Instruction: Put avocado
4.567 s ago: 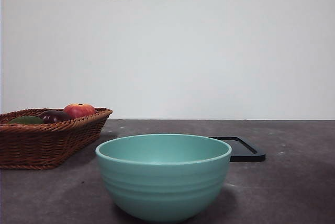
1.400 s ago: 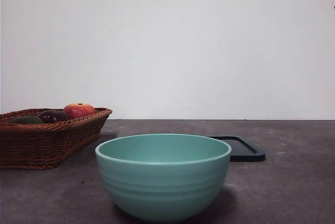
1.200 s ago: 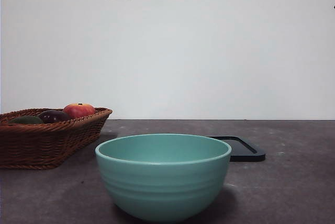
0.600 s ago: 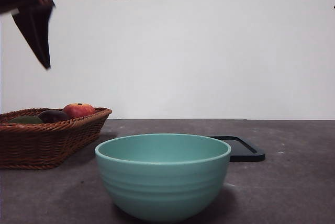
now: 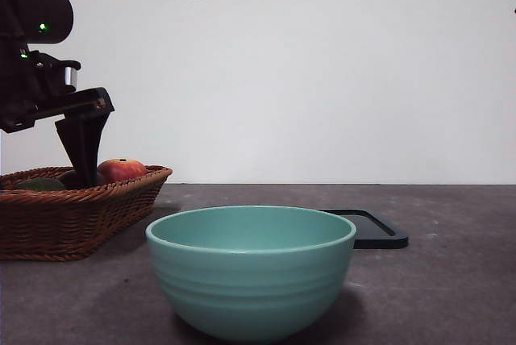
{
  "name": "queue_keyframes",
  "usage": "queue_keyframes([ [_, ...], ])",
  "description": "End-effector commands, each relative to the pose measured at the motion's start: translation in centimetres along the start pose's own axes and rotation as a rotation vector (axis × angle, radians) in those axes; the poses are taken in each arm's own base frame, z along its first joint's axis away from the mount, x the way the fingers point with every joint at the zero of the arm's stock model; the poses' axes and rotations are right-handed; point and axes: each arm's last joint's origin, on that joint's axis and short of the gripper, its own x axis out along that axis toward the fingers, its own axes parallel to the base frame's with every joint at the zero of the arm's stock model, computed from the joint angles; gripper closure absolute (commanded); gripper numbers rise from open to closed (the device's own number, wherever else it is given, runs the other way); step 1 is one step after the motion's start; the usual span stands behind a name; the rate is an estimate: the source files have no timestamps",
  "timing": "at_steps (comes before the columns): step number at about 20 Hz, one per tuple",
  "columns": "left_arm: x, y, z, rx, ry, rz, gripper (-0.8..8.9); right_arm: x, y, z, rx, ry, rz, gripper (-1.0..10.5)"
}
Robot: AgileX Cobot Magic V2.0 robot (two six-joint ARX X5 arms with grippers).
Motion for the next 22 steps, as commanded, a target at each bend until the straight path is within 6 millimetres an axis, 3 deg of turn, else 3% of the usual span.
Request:
queue_keyframes([
  [1, 0.7, 0.0, 0.7, 0.004, 0.001, 0.005, 2.61, -0.3, 0.3, 0.4, -0.023, -0.017, 0.007, 3.9],
  [6, 1.9, 0.1, 0.9, -0.001, 0.028, 0.009, 2.66, -0.3, 0.3, 0.4, -0.023, -0.017, 0.007, 3.9],
  [8, 2.4, 0.2, 0.9, -0.004, 0.045, 0.012, 3.44, -0.3, 0.3, 0.4, -0.023, -0.017, 0.007, 3.9],
  [12, 2.7, 0.3, 0.8, -0.008, 0.06, 0.014, 6.05, -0.3, 0.3, 0.4, -0.02, -0.013, 0.006, 3.9],
  [14, 2.5, 0.2, 1.0, -0.007, 0.057, 0.014, 6.61, -0.3, 0.3, 0.4, -0.019, -0.012, 0.006, 3.9],
  [18, 0.4, -0.2, 1.8, -0.001, 0.059, 0.013, 6.61, -0.3, 0.3, 0.4, -0.02, -0.013, 0.006, 3.9],
  [22, -3.6, -1.6, 1.6, 0.035, -0.006, -0.006, 6.61, -0.3, 0.3, 0.4, -0.02, -0.012, 0.006, 3.9],
])
